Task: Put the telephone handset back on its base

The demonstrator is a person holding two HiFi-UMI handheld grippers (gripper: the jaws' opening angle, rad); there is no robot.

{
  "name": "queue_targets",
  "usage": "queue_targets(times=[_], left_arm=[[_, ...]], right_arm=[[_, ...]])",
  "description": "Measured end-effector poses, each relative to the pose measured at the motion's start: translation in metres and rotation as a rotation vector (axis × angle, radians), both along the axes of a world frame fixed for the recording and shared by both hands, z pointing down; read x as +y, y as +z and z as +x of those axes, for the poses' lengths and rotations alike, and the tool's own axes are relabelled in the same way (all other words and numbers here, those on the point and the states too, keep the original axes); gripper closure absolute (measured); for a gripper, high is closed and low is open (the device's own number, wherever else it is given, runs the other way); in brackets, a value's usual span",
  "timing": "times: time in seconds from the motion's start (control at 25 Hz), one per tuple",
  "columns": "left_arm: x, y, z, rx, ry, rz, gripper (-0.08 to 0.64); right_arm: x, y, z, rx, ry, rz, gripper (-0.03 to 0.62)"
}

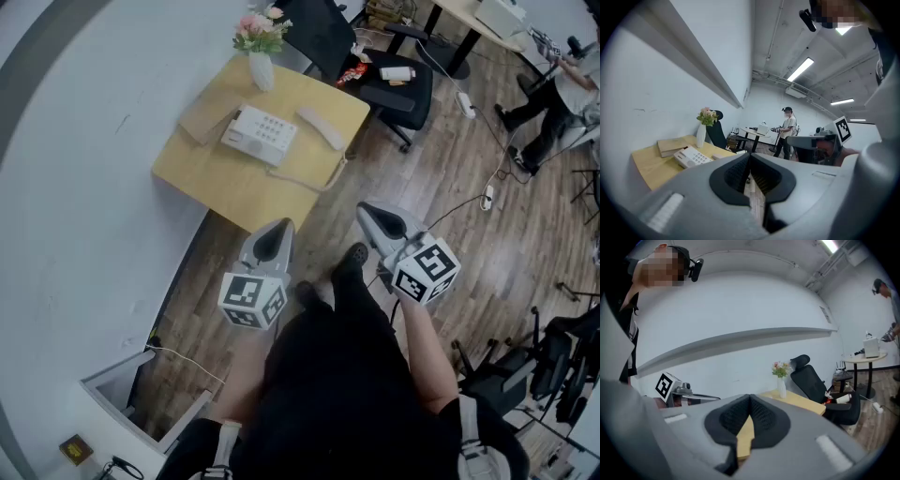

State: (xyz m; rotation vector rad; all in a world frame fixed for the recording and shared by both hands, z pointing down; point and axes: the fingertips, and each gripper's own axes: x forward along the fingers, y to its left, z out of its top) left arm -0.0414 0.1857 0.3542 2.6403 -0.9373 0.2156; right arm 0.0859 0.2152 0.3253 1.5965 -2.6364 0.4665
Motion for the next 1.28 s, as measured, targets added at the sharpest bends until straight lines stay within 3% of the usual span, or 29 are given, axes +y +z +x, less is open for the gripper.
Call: queue_targets(times=[0.24,0.48,0.92,1.28], left_arm=[[0.005,-0.005,-0.003,-0.003,0.021,0.015,0.548],[0.009,-0.005,-0.017,-0.013,0.025,0.031,0.548],[-0.003,0.009,-0.037,-0.016,-0.003,0.002,0.548],[-0.033,0.016,-0.051,-0.037,-0.033,-0.012,0.548]], right_arm=[[0.006,-0.003,-0.008,0.016,0.002,0.009,0.591],[0.007,-0.002,-0.016,-0.071,-0.002,-0.014,0.591],[-0.009,0.015,-0.025,-0.047,-0.007,-0.048,0.589],[-0.054,0.029,-0.028,-0.010,-0.022,-0.069,0.589]])
